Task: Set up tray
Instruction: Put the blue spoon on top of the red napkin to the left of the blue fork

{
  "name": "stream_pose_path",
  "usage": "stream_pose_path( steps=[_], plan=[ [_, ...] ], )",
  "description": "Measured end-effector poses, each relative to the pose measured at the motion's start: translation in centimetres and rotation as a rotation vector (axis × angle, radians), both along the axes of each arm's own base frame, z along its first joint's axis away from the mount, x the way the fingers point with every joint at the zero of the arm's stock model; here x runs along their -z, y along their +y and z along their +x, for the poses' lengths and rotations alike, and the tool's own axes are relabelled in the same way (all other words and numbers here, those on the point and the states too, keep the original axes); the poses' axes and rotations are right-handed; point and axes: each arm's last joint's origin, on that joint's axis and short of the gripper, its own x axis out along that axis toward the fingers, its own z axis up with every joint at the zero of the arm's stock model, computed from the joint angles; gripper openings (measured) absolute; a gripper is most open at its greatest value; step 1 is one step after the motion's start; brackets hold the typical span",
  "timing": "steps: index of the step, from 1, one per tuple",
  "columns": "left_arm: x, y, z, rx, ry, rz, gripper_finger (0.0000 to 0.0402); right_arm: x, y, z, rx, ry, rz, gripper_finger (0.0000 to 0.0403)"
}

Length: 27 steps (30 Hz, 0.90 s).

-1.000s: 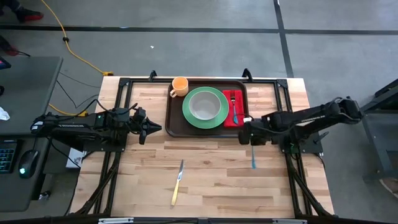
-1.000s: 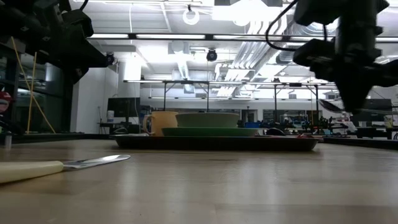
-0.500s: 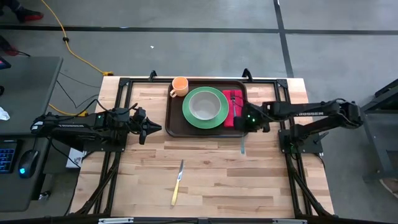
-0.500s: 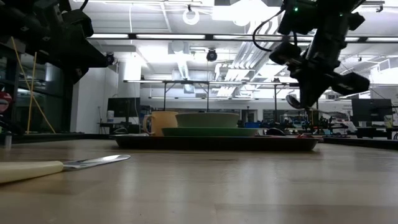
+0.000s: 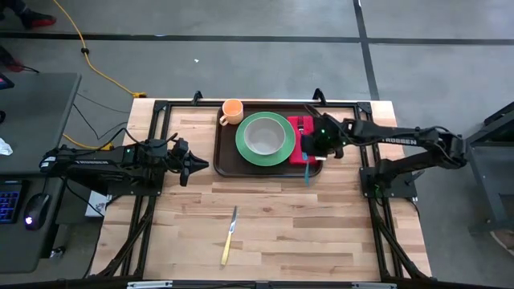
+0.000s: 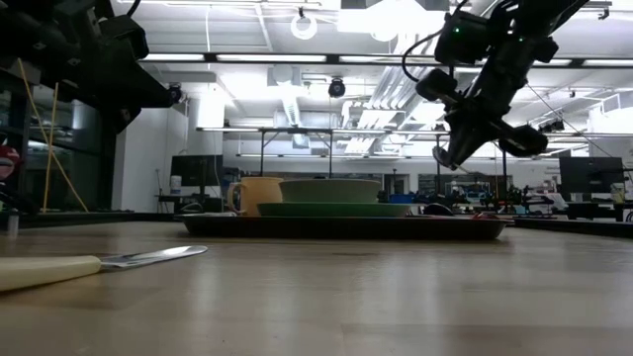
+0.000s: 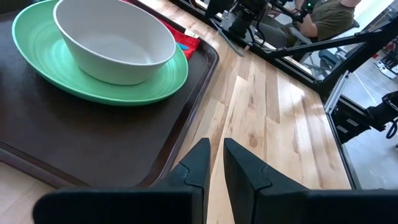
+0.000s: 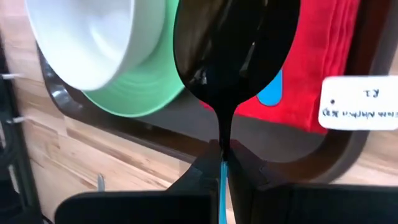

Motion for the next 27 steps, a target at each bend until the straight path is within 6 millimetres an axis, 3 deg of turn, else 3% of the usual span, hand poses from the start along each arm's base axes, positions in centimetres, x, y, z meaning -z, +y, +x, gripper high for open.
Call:
stream_pose_path(
  steps=[9,21,27],
  plan=[
    [0.0,0.0,0.0,0.000,0.000,0.000,0.0076,1.0,-1.8,1.4,-0.046,0.013,0.011,0.0000],
    [0.0,0.0,0.0,0.001,0.001,-0.001,0.0076,-3.1,-7.4,4.7,-0.148,0.257,-0.135,0.0000],
    [0.0,0.0,0.0,0.002,0.001,0.001,0.0076,-3.3,-9.5,5.1,-0.132,0.249,-0.122,0.0000]
  ],
)
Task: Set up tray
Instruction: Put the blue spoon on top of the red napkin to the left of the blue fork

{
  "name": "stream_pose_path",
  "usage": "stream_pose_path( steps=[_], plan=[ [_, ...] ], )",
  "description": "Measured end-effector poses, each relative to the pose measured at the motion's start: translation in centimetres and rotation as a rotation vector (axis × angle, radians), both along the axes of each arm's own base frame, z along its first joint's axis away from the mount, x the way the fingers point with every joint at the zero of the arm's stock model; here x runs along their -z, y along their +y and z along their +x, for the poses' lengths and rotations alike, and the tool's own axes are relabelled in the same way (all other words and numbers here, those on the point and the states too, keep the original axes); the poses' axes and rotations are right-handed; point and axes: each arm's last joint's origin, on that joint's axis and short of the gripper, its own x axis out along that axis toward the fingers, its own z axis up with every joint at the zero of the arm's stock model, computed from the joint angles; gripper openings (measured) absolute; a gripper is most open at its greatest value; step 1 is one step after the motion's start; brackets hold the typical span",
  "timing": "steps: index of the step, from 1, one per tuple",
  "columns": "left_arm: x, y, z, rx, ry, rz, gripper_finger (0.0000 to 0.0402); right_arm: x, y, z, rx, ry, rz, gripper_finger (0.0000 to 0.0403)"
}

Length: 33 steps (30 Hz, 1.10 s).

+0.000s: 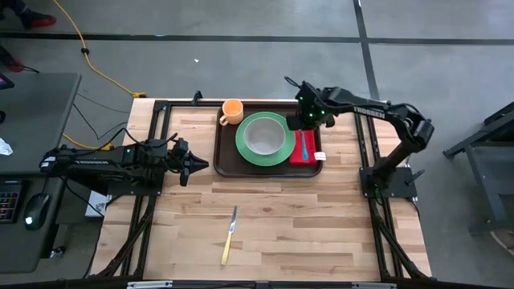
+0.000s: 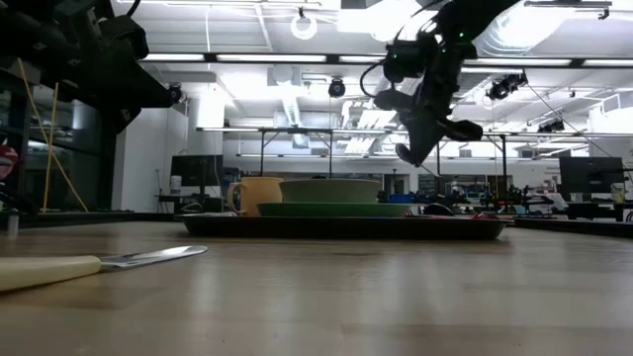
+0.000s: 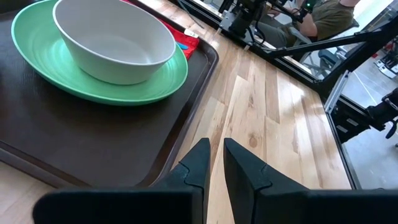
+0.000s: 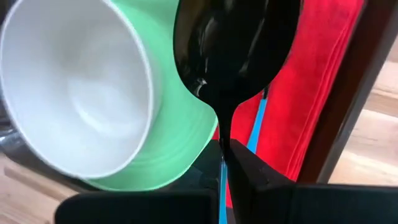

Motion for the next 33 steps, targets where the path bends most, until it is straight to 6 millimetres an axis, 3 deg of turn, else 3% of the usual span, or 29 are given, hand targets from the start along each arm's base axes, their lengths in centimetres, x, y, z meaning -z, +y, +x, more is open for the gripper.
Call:
stream_pose_path(
  steps=[17,33],
  plan=[
    [0.0,0.0,0.0,-0.011,0.006,0.006,0.0076,5.1,-2.4,1.8,-0.018,0.030,0.119,0.0000],
    [0.1,0.0,0.0,-0.013,0.008,0.003,0.0076,5.3,-3.2,1.5,0.012,0.035,0.077,0.0000]
  ],
)
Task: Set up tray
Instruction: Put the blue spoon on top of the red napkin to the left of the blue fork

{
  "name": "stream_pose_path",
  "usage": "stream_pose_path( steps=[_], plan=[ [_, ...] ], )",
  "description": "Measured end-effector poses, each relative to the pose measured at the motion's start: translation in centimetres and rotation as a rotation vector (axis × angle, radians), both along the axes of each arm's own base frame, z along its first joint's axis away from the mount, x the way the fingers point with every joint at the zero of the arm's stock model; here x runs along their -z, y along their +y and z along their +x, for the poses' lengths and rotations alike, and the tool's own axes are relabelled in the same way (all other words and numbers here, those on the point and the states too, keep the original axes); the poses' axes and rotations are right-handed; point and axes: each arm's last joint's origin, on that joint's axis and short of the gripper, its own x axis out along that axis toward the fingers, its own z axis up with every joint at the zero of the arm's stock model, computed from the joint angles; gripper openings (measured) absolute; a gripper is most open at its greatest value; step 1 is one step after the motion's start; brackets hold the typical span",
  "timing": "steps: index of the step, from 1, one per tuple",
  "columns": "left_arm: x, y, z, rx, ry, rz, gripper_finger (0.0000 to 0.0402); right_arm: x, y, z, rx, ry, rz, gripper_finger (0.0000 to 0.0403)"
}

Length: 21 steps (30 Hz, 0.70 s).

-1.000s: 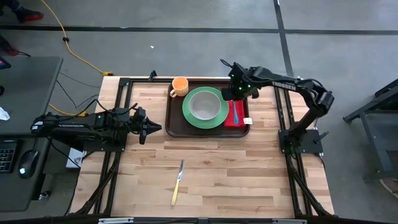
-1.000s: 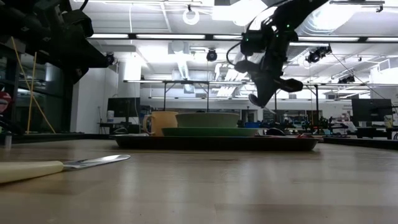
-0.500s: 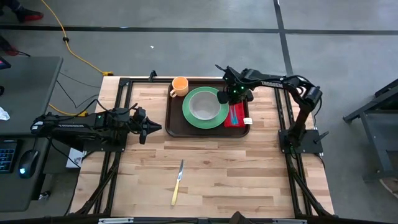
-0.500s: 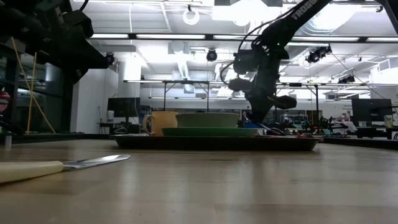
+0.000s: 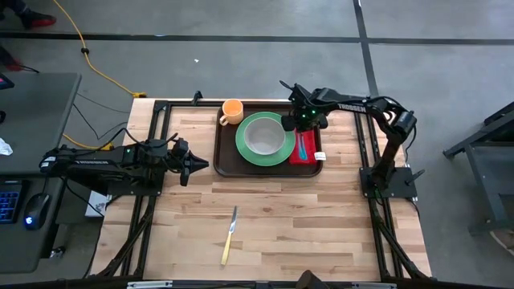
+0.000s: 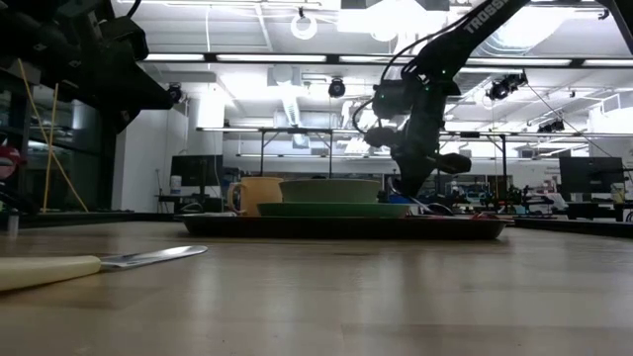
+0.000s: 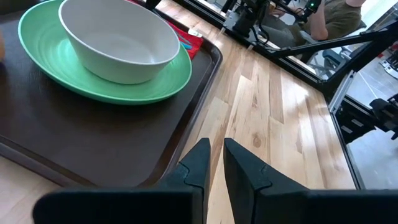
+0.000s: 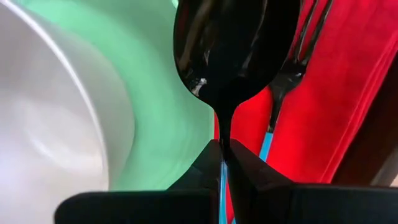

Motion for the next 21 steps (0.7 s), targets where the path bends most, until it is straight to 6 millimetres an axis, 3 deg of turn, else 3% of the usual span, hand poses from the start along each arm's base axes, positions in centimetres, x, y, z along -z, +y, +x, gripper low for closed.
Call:
stream_pose_path(
  steps=[11,21],
  plan=[
    [0.0,0.0,0.0,-0.001,0.000,0.000,0.0076,0.1,-0.1,-0.1,0.003,0.032,-0.040,0.0000],
    [0.0,0.0,0.0,-0.001,0.000,-0.001,0.0076,2.0,-0.5,0.6,-0.002,0.046,-0.011,0.0000]
  ],
)
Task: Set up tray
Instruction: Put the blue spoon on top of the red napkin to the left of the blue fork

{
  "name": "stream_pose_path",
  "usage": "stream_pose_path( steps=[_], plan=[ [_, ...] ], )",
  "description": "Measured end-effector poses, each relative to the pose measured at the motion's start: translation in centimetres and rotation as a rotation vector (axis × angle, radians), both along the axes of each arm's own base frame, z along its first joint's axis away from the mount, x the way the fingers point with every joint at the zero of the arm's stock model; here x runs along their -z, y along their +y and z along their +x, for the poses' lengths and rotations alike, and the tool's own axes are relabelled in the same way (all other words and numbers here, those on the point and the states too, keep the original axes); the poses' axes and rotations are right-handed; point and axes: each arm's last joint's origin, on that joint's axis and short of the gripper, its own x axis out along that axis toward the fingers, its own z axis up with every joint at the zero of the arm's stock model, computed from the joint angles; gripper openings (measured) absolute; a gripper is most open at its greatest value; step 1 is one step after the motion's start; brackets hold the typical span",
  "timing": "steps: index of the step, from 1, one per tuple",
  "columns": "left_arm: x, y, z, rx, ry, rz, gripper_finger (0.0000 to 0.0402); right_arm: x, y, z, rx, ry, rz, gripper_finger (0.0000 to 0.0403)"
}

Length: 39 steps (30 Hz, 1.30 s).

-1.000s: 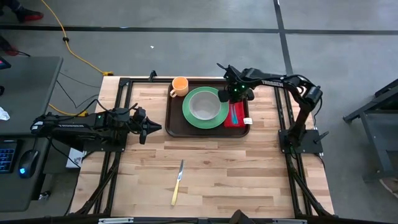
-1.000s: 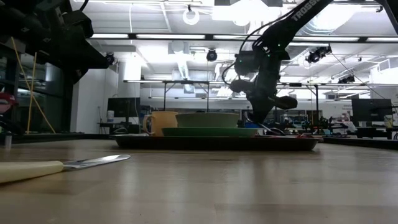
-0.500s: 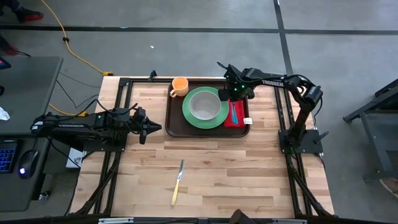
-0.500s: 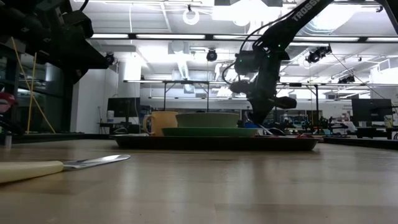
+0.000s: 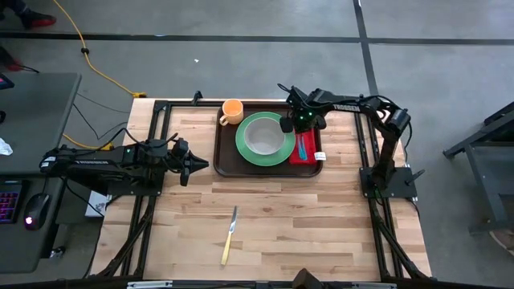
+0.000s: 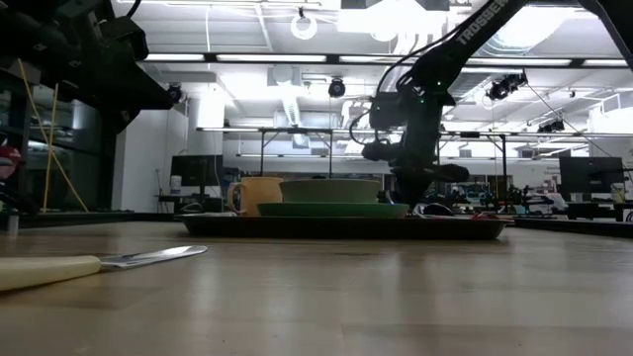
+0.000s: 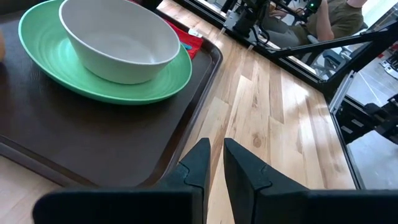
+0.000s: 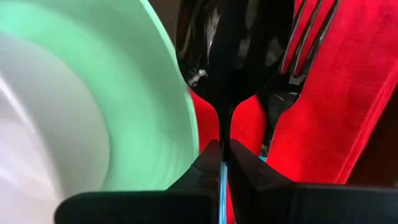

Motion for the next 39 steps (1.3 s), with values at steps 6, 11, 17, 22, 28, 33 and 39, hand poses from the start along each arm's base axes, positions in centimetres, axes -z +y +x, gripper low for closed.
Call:
stream_pose_path(
  steps=[6,11,17,22,28,33,39],
  plan=[
    [0.0,0.0,0.0,0.000,0.000,0.000,0.0076,0.3,-0.1,0.2,0.007,-0.010,0.009,0.0000],
    [0.0,0.0,0.0,-0.003,0.000,0.001,0.0076,0.8,-0.2,0.4,0.018,-0.022,0.024,0.0000],
    [0.0,0.0,0.0,-0.003,0.000,0.001,0.0076,1.4,-0.3,0.5,0.032,-0.016,0.044,0.0000],
    [0.0,0.0,0.0,-0.003,0.000,0.001,0.0076,1.5,-0.4,0.5,0.036,-0.007,0.039,0.0000],
    [0.0,0.0,0.0,-0.003,0.000,0.001,0.0076,1.6,-0.4,0.5,0.043,0.007,0.021,0.0000],
    [0.0,0.0,0.0,-0.003,0.000,0.001,0.0076,1.6,-0.5,0.4,0.064,0.019,0.014,0.0000],
    [0.0,0.0,0.0,-0.002,0.000,0.003,0.0076,1.6,-0.5,0.4,0.093,0.022,0.019,0.0000]
  ],
)
